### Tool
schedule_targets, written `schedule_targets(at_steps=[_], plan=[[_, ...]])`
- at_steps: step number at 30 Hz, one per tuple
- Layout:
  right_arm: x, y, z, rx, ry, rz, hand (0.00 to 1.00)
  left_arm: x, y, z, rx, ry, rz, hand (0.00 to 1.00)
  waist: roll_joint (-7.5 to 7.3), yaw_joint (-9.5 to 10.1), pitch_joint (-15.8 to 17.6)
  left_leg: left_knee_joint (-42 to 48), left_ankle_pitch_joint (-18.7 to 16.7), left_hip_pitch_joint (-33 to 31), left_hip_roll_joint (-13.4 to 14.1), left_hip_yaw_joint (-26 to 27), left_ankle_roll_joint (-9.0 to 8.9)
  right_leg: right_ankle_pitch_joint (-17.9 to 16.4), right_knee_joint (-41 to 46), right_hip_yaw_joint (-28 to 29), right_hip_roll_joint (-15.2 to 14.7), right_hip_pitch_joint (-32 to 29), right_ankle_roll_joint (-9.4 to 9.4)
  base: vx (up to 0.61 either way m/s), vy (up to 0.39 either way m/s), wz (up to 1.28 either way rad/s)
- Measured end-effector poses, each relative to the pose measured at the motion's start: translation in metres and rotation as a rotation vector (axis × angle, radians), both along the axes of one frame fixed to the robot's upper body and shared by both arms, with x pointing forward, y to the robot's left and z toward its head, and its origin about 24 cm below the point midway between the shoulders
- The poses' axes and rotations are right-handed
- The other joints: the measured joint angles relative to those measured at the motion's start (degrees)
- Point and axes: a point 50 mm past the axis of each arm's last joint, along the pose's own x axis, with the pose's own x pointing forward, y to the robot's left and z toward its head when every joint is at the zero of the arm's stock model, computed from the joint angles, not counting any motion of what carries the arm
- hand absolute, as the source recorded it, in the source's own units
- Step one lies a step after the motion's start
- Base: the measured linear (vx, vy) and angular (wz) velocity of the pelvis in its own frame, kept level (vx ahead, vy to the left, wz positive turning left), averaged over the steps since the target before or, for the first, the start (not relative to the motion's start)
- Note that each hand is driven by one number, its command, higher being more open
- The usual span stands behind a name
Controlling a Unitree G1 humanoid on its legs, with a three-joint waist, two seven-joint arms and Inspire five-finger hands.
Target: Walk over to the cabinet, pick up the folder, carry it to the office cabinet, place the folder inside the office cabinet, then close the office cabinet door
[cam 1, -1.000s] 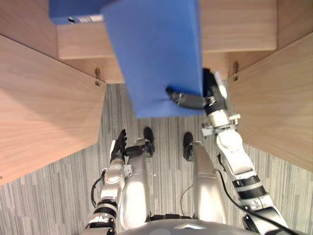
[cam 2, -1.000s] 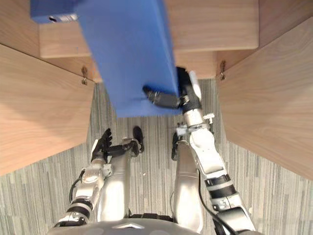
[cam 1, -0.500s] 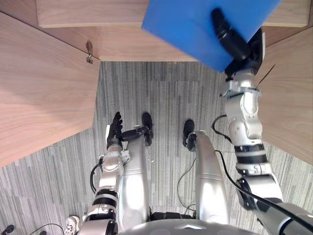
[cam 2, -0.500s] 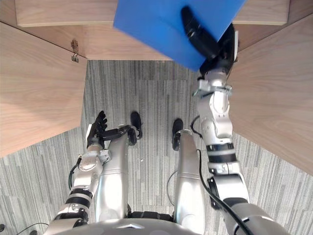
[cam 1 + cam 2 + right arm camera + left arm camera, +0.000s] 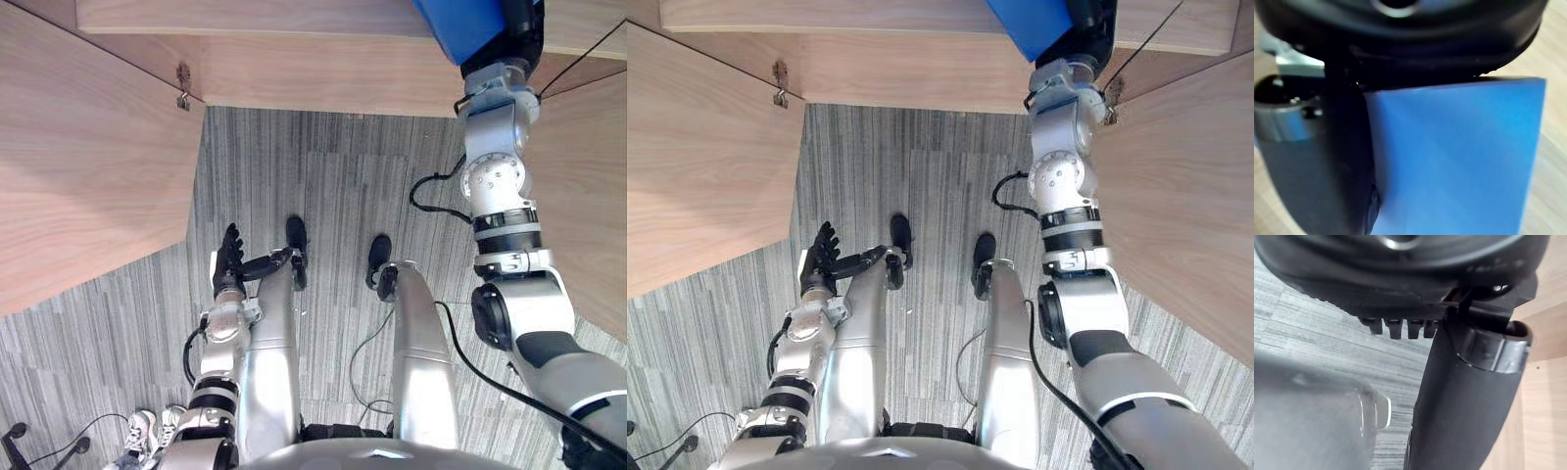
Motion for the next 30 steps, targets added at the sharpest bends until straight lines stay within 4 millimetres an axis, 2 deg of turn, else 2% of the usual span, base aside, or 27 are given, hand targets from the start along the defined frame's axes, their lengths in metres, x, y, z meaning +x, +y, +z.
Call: schedule_targets(at_steps=[7, 8, 14, 22, 30], plan=[[0.004, -0.006, 0.013, 0.141, 0.039, -0.023, 0.00, 0.000, -0.004, -0.001, -0.005, 0.007, 0.022, 1.00, -0.16, -0.56, -0.1, -3.8, 3.1, 0.1, -1.2, -1.3, -0.57, 0.9, -1.5, -1.9, -1.1, 0.0, -0.97, -0.03, 0.009, 0.16], [0.004, -0.008, 0.016, 0.180, 0.040, -0.025, 1.00, 0.000, -0.005, -0.002, -0.007, 0.010, 0.026, 1.00, -0.19, -0.59, -0.1, -4.7, 3.7, 0.1, -1.4, -1.4, -0.64, 1.1, -1.8, -2.2, -1.2, 0.0, -0.96, -0.04, -0.008, 0.17], [0.002, -0.013, 0.025, 0.341, 0.043, -0.047, 1.00, 0.002, -0.009, -0.001, 0.000, 0.020, 0.034, 1.00, -0.24, -0.08, -0.2, -7.7, 5.8, 0.6, -1.6, -1.5, -0.96, 2.2, -3.3, -2.8, -1.3, 0.0, -1.59, -0.03, -0.011, 0.07], [0.000, -0.015, 0.027, 0.396, 0.036, -0.055, 1.00, 0.005, -0.016, 0.000, 0.004, 0.020, 0.007, 1.00, -0.25, 0.15, -0.2, -10.6, 7.4, 2.5, -1.8, -1.8, -1.03, 2.8, -5.0, -3.9, -1.5, 1.7, -2.35, 0.00, -0.012, 0.06], [-0.015, -0.008, 0.066, 0.395, -0.114, -0.010, 1.00, 0.010, -0.033, 0.005, -0.002, -0.001, -0.058, 1.00, -0.18, 0.01, -0.3, -11.8, 7.4, 4.1, -1.8, -0.7, -0.63, 3.0, -6.7, -3.9, -1.8, 3.6, -2.11, 0.03, 0.013, 0.01]])
